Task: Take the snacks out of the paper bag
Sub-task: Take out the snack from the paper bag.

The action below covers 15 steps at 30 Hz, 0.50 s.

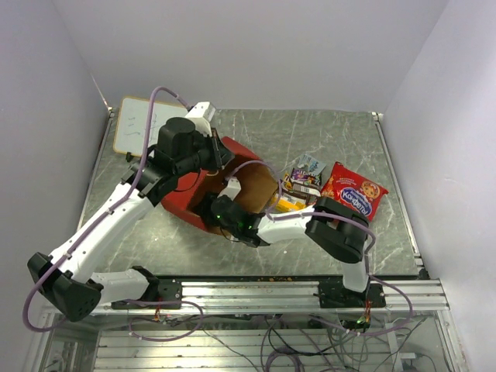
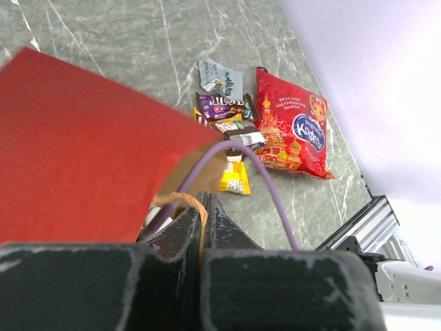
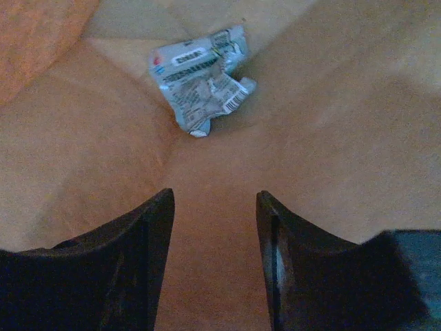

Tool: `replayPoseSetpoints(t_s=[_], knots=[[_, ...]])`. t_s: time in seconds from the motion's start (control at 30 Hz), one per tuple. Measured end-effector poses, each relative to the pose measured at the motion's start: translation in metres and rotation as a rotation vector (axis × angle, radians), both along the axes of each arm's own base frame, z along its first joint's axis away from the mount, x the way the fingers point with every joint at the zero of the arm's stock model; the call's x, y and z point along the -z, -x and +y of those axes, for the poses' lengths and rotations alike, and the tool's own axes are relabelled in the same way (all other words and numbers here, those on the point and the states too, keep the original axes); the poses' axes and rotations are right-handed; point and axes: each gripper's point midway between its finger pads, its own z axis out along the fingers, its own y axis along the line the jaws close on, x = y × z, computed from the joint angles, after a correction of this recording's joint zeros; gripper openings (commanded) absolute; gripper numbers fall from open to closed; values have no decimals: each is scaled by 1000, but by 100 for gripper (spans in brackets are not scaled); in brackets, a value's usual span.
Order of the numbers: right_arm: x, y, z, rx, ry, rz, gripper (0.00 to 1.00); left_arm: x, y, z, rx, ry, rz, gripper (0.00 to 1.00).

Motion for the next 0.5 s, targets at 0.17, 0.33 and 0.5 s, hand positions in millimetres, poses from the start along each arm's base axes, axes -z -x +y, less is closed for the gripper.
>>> replayPoseSetpoints(t_s=[0.17,0.33,0.5], knots=[[13,-3,7,47,-9,98,51,3,-2,-6,3,23,29,7],[4,-10,21,54,-57,139,52,-1,4,-12,31,84,34,7],[19,-16,32,1,-54,174,56,6,18,-18,90,115,55,7]])
